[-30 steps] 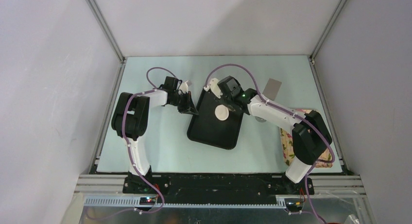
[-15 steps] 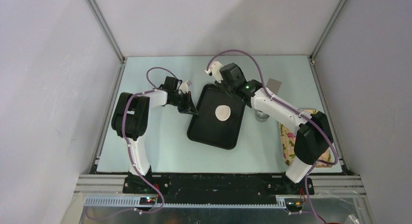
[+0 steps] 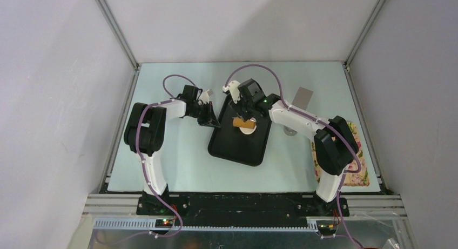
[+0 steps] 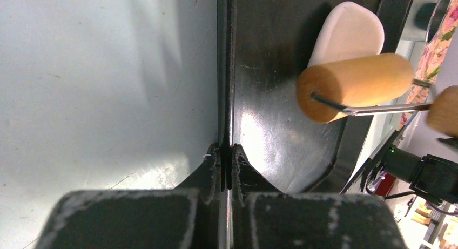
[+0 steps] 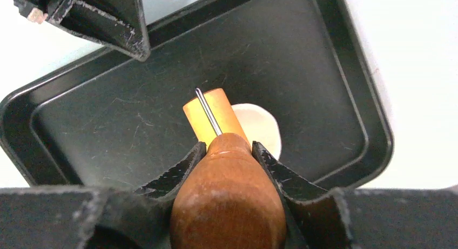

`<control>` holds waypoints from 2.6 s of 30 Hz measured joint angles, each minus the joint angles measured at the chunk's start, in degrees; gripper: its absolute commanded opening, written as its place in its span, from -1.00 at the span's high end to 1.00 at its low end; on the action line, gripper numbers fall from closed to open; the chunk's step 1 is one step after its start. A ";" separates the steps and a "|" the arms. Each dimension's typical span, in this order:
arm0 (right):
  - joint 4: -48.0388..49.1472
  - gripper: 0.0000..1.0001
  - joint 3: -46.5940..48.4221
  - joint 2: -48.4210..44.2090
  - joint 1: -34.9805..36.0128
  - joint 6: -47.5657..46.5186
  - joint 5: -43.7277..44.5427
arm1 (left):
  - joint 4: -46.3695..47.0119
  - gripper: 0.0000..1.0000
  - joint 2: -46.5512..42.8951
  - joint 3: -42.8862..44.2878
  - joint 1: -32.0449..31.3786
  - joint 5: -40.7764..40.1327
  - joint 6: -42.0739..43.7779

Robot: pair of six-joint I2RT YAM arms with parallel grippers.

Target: Roll out the dumpling wrappers from the dough

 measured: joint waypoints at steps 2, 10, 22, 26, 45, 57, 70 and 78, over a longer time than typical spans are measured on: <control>0.42 1.00 -1.01 0.39 -0.11 0.81 -1.57 | 0.00 1.00 0.00 0.00 0.00 0.00 0.00; 1.79 1.00 -2.25 0.57 -1.99 2.40 -6.08 | 0.00 1.00 0.00 0.00 0.00 0.02 0.00; -6.29 1.00 5.75 -1.16 -3.28 1.64 -14.82 | 0.00 1.00 0.00 0.00 0.02 0.02 0.00; -5.97 1.00 10.29 -3.39 -4.17 -0.31 -14.99 | 0.00 1.00 0.00 0.00 0.02 0.02 0.00; -1.40 1.00 -2.56 -0.50 -4.70 -6.14 -11.26 | -0.02 1.00 0.00 0.00 0.02 0.04 0.00; 2.19 1.00 -6.78 -2.27 -6.03 -1.79 -15.76 | -0.04 1.00 0.00 0.00 0.02 0.07 -0.02; -0.59 1.00 -11.45 -4.96 -5.75 2.71 -25.49 | -0.02 1.00 0.00 0.00 0.04 0.11 0.00; -6.73 1.00 -5.99 -7.26 -7.30 -0.09 -21.66 | -0.02 1.00 0.00 0.00 0.04 0.11 -0.02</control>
